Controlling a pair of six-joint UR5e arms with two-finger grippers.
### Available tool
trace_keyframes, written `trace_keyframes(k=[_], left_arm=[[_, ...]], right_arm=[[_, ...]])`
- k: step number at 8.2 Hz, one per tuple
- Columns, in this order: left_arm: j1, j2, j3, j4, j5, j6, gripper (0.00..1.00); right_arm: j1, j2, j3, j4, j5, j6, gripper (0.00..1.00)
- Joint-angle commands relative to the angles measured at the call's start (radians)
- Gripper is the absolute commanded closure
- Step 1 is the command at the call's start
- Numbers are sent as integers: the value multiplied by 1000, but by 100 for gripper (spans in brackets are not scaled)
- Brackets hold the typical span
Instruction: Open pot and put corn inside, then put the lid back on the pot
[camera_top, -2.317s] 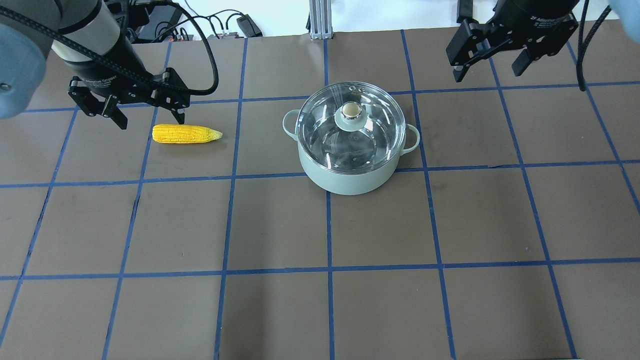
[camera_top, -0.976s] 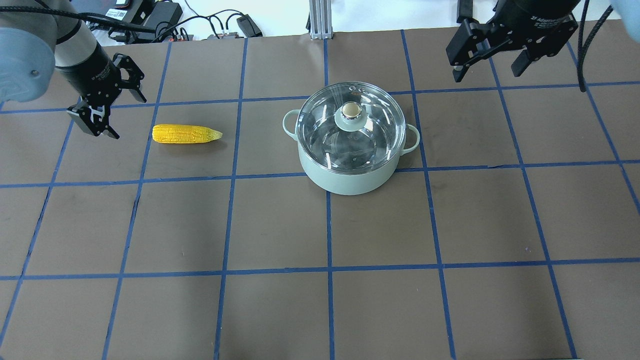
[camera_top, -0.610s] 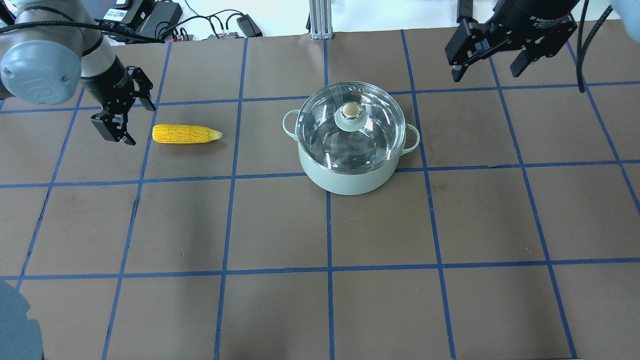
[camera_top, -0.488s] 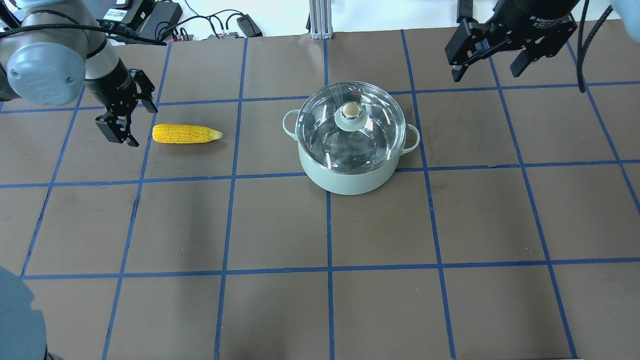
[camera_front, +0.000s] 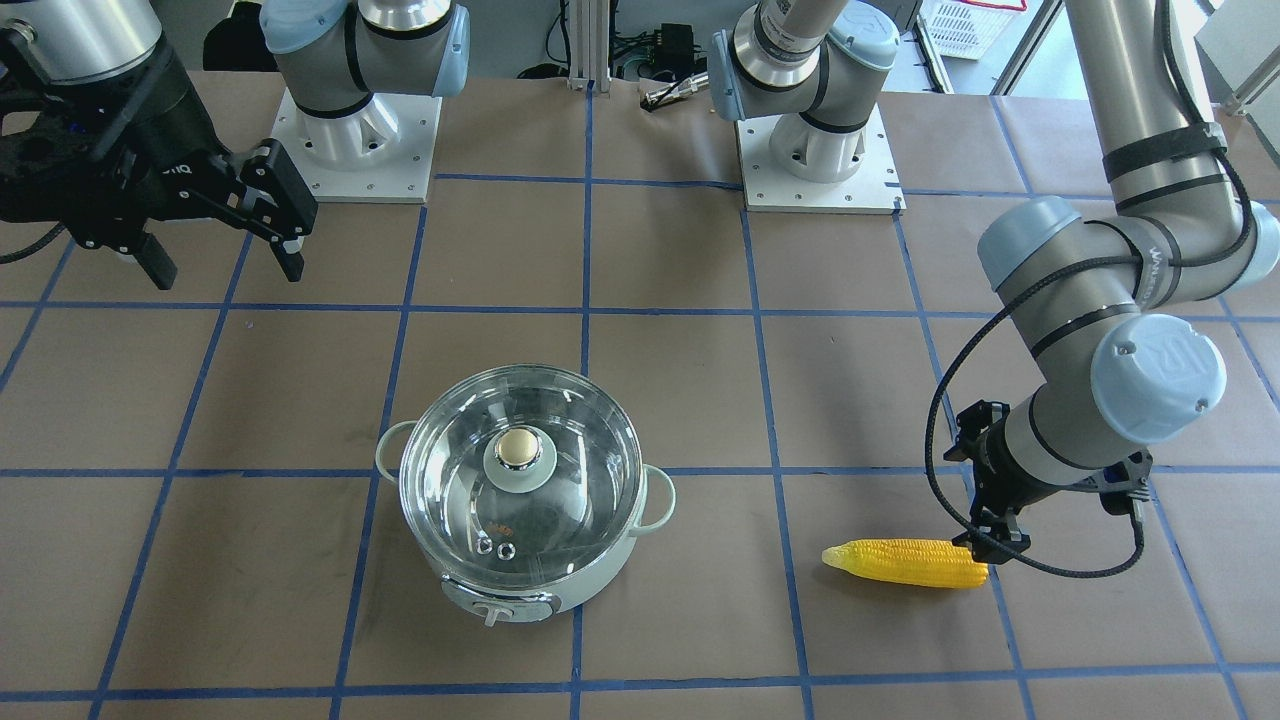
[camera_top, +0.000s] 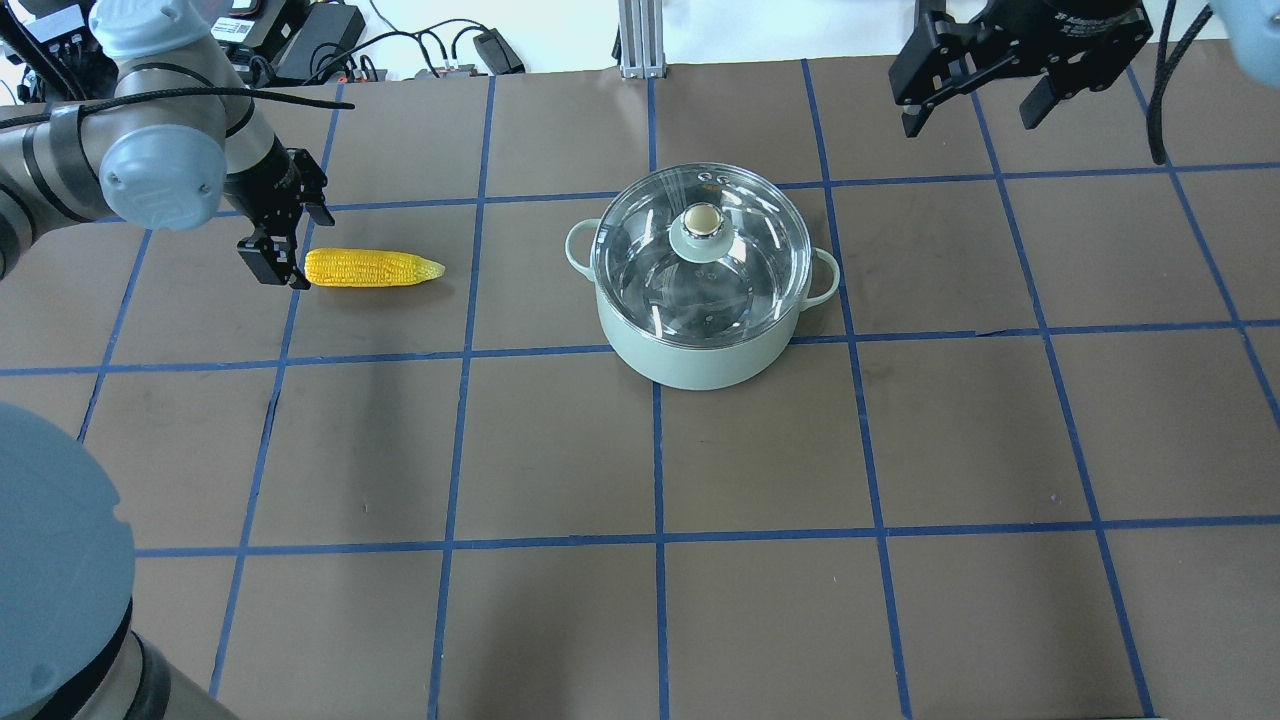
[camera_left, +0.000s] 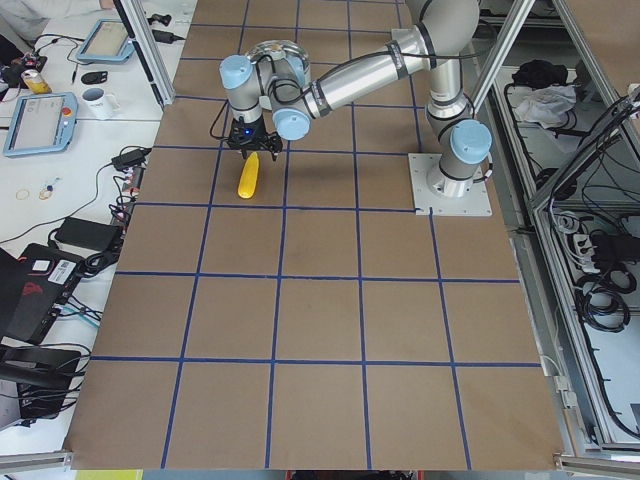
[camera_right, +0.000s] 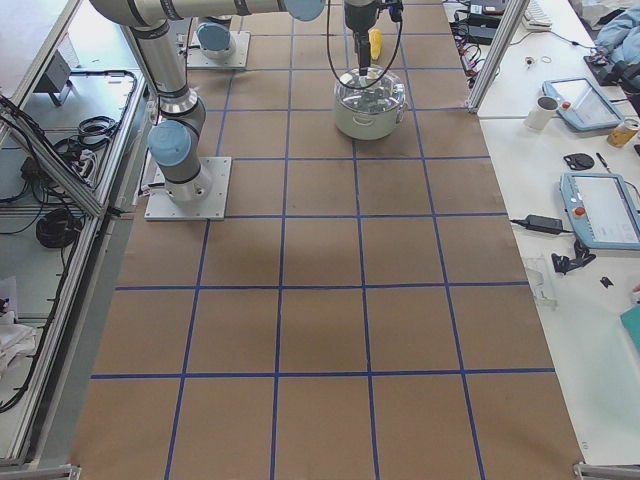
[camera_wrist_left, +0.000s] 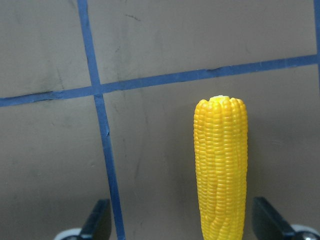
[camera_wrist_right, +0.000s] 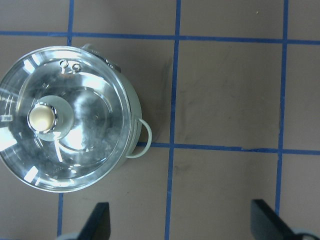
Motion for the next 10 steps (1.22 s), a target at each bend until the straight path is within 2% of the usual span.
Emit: trace_keyframes(k=[1,3,5,7,10], left_arm=[[0,-65,4,35,1,-2,0],[0,-87,9,43,-1,-8,0],[0,-123,11,130,-21,-6,0],[0,-140,14,146,-21,-10,0],[0,-156,14,146,-21,-11,0]], right_arm=[[45,103,-85,-49,-6,147,0],[160,181,-119,-81,-8,355,0],[238,253,-123,-136,8,546,0],[286,309,-119,-217,3,647,0],[292,364,-89,-230,-8,679,0]])
